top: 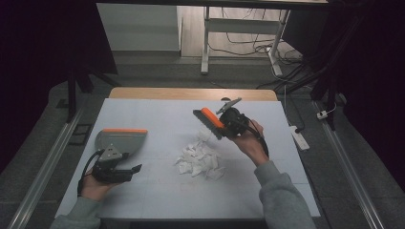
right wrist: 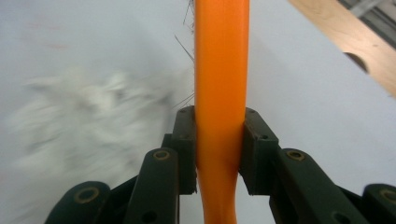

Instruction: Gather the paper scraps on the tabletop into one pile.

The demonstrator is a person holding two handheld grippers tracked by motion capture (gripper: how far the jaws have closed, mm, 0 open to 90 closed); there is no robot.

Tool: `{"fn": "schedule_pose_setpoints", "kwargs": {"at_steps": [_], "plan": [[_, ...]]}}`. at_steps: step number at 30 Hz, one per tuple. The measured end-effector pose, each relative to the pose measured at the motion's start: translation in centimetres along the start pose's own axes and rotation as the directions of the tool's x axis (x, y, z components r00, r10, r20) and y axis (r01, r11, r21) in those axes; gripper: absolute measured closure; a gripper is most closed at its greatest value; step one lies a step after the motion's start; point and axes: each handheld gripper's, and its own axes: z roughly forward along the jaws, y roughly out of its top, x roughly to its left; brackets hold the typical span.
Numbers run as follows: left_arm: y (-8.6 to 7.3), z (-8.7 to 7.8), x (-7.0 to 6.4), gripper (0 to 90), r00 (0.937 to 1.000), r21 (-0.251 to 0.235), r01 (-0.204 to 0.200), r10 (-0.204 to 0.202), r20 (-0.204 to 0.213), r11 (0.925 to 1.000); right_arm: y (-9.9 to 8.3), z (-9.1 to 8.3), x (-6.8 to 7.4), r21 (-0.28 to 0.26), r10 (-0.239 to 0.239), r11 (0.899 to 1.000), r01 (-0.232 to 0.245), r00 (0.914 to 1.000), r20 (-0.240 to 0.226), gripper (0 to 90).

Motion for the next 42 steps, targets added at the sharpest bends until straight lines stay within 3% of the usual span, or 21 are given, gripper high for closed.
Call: {"fn": "schedule_pose_setpoints", "kwargs": {"at_steps": [3,6,10,12,15,16,21,26,30,34,37,42], "plan": [[0.0,0.1,0.0,30.3,1.0000,0.002,-0.004,0.004,0.000,1.0000,1.1,2.2,-1.1,0.040,-0.020,0.999,0.019,0.9995,0.023,70.5],[0.0,0.0,-0.1,30.3,1.0000,0.001,-0.005,0.005,0.001,1.0000,1.9,4.3,-1.5,0.078,-0.040,0.996,0.039,0.9992,0.007,70.5],[0.0,0.0,-0.1,30.3,1.0000,-0.001,-0.007,0.007,0.002,1.0000,2.5,5.9,-1.0,0.125,-0.093,0.988,0.094,0.9955,-0.016,70.6],[0.0,0.0,-0.1,30.3,1.0000,0.000,-0.006,0.006,0.001,1.0000,2.7,6.1,-0.5,0.123,-0.087,0.988,0.092,0.9952,-0.046,70.6],[0.0,-0.1,-0.2,30.3,1.0000,-0.002,-0.009,0.009,0.000,1.0000,2.8,5.9,0.7,0.152,-0.140,0.977,0.149,0.9879,-0.066,70.7],[0.0,-0.1,-0.2,30.3,1.0000,-0.002,-0.009,0.009,0.000,1.0000,2.7,5.8,1.0,0.161,-0.163,0.972,0.173,0.9839,-0.072,70.7],[0.0,-0.1,-0.4,30.3,0.9999,-0.001,-0.011,0.011,-0.002,0.9999,1.5,4.6,1.8,0.168,-0.176,0.967,0.191,0.9794,-0.099,70.7],[0.0,0.0,-0.4,30.3,0.9999,0.006,-0.013,0.013,-0.004,0.9999,0.1,2.6,2.2,0.133,-0.181,0.972,0.193,0.9783,-0.101,70.7],[0.0,0.0,-0.4,30.3,0.9999,0.005,-0.011,0.011,-0.007,0.9999,-0.7,0.4,1.8,0.057,-0.131,0.989,0.136,0.9874,-0.090,70.6],[0.0,-0.1,-0.4,30.3,0.9999,0.004,-0.010,0.010,-0.007,0.9999,-1.5,-1.6,1.7,-0.011,-0.071,0.997,0.070,0.9941,-0.083,70.6],[0.0,-0.1,-0.4,30.3,0.9999,0.003,-0.012,0.012,-0.007,0.9999,-2.2,-2.9,2.3,-0.045,-0.060,0.997,0.056,0.9940,-0.091,70.6],[0.1,-0.1,-0.5,30.3,0.9999,0.001,-0.014,0.014,-0.007,0.9999,-3.5,-4.2,2.9,-0.054,-0.042,0.998,0.037,0.9949,-0.092,70.6]]}}
